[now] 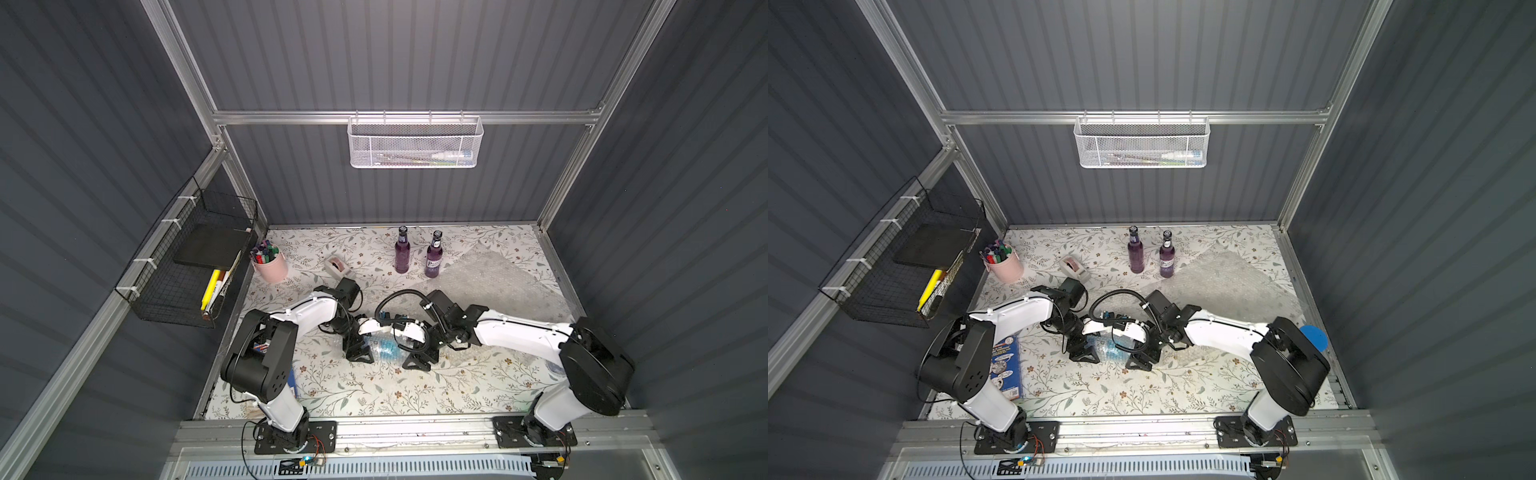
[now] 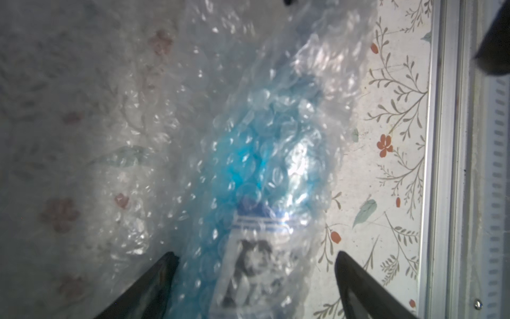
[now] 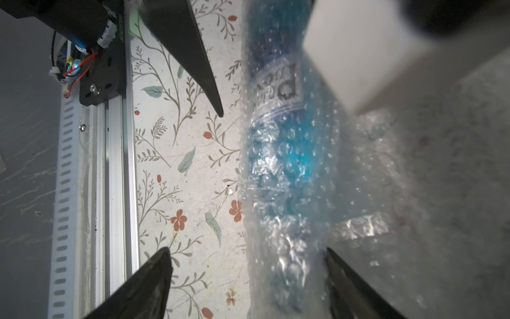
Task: Wrap wine bottles in bubble wrap
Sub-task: Wrap the wine bottle in bubble wrap.
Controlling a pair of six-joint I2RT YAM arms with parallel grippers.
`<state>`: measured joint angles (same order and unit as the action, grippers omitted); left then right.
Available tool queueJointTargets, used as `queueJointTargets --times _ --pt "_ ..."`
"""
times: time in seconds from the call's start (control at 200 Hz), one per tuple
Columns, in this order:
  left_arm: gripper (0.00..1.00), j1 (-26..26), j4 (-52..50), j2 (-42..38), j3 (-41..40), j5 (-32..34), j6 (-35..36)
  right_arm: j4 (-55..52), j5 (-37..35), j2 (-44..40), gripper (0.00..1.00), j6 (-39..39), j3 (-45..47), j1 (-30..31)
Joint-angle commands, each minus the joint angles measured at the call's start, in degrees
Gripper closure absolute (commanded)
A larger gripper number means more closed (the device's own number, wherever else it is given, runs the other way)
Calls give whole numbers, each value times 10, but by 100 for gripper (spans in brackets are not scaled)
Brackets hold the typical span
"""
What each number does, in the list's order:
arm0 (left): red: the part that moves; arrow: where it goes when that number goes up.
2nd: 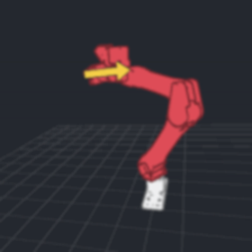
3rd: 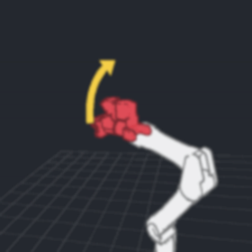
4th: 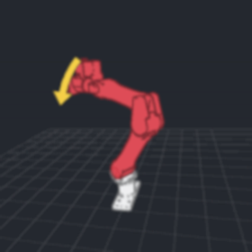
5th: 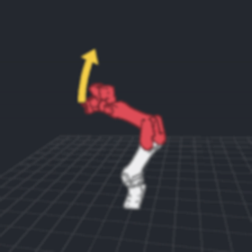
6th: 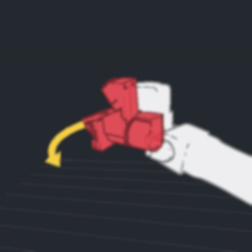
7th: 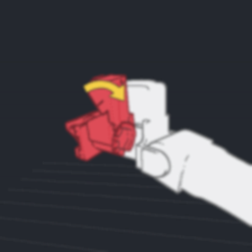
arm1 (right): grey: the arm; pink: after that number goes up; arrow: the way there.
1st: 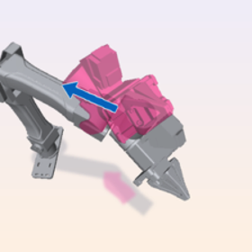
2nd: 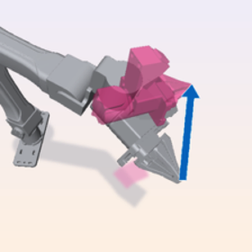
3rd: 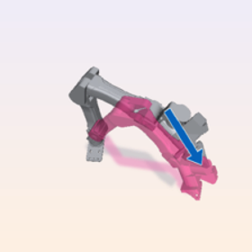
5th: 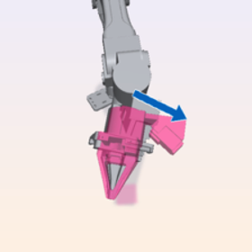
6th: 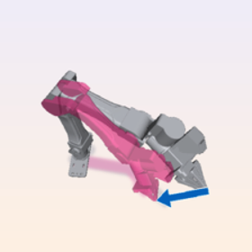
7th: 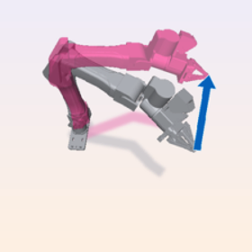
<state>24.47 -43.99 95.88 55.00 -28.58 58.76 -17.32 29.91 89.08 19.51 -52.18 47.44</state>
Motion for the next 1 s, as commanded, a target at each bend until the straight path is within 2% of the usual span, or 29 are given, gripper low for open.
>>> queueJointTargets --times 0.0,0.18,0.285,0.38,0.48,0.53,0.62,0.81,0.855,0.996 --pt "12 6 -45 25 9 -5 5 7 10 -26 16 10 0 3" --pt "16 6 -58 37 17 -5 4 17 -31 -21 16 35 3 30" --pt "18 6 -65 41 20 -6 -1 38 -97 -46 16 30 12 37" --pt "19 6 -65 40 18 -3 0 75 -174 -105 15 4 41 34" --pt "19 6 -65 40 19 -4 -1 104 -146 -166 14 -21 77 14" --pt "19 6 -65 39 21 -6 -1 102 -92 -177 14 -5 85 15" --pt "20 6 -68 45 25 -12 -2 130 -35 -147 14 27 98 28" --pt "21 6 -86 60 36 -34 -6 109 -112 -20 13 96 30 88" --pt "22 6 -89 63 39 -37 -6 109 -158 4 13 113 12 98" --pt "22 5 -95 72 44 -40 -6 107 -192 49 12 146 -26 101"
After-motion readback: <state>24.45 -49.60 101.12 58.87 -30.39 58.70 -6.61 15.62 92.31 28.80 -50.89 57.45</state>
